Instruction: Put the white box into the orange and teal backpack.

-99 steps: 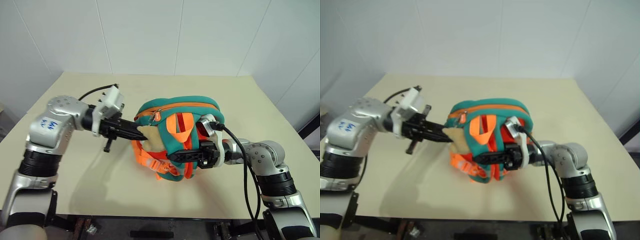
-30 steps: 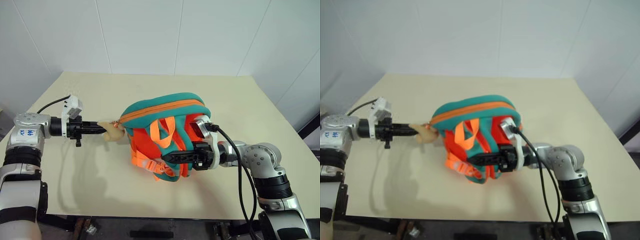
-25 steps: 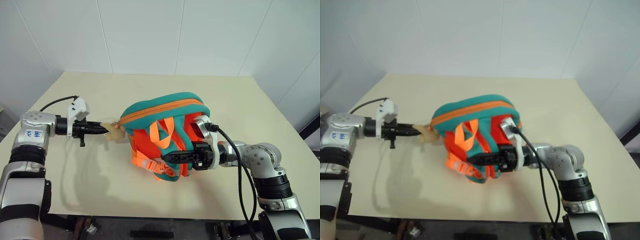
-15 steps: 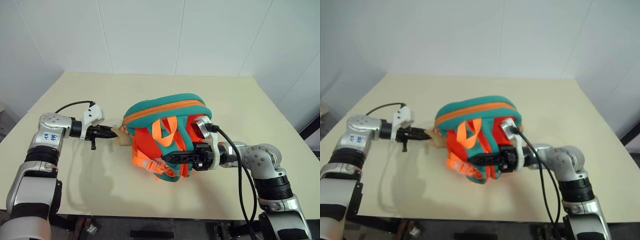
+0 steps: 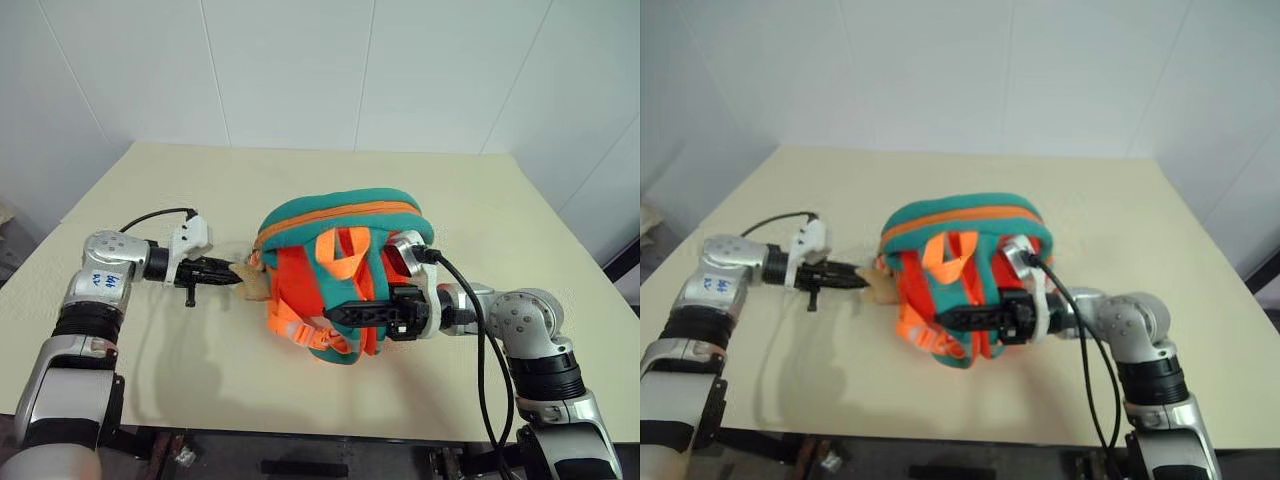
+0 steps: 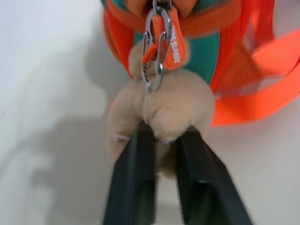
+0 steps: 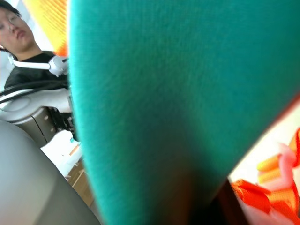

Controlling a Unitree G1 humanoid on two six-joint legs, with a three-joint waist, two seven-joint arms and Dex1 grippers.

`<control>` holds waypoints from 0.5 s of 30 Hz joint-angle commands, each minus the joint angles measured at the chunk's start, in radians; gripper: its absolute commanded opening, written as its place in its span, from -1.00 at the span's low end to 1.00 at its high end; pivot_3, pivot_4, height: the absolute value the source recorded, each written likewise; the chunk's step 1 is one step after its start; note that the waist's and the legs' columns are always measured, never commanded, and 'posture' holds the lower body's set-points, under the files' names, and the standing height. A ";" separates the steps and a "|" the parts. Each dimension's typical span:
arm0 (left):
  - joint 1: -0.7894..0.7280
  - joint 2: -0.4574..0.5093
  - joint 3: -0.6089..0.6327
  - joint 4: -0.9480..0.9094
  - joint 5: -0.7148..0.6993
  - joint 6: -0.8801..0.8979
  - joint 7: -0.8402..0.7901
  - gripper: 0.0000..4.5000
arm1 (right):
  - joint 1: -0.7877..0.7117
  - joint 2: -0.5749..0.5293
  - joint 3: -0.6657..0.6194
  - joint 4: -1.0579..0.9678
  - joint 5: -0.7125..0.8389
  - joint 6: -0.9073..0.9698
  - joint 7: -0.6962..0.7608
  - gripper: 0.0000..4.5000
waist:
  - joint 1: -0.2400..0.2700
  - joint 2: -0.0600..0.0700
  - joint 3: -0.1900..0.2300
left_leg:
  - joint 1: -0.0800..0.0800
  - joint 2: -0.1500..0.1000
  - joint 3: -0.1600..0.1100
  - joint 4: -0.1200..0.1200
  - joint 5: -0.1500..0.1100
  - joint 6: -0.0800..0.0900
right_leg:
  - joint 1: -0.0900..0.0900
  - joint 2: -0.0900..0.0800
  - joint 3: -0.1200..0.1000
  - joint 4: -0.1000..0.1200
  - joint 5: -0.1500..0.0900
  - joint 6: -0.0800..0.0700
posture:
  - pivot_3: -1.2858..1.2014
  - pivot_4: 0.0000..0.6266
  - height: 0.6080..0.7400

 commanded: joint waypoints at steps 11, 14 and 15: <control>0.307 0.230 0.196 -0.429 -0.152 0.150 -0.024 0.98 | 0.065 -0.225 0.081 -0.106 -0.363 -0.486 0.220 1.00 | -0.006 0.000 0.000 | 0.000 0.001 0.001 -0.004 0.000 0.000 | -0.001 0.000 0.000 -0.005 0.000 0.000 | 0.03 -0.52 1.00; 0.375 0.249 0.240 -0.483 -0.182 0.173 -0.014 0.98 | 0.097 -0.261 0.086 -0.076 -0.456 -0.622 0.262 1.00 | 0.001 0.000 0.000 | 0.000 0.000 0.001 -0.003 0.000 0.000 | 0.000 -0.001 0.000 -0.006 0.000 0.000 | 0.03 -0.52 1.00; 0.404 0.246 0.265 -0.519 -0.212 0.197 -0.008 0.98 | 0.109 -0.269 0.078 -0.050 -0.490 -0.673 0.265 1.00 | 0.003 0.000 0.000 | 0.000 0.000 0.001 -0.002 0.000 0.000 | 0.001 -0.001 0.000 -0.006 0.000 0.000 | 0.03 -0.52 1.00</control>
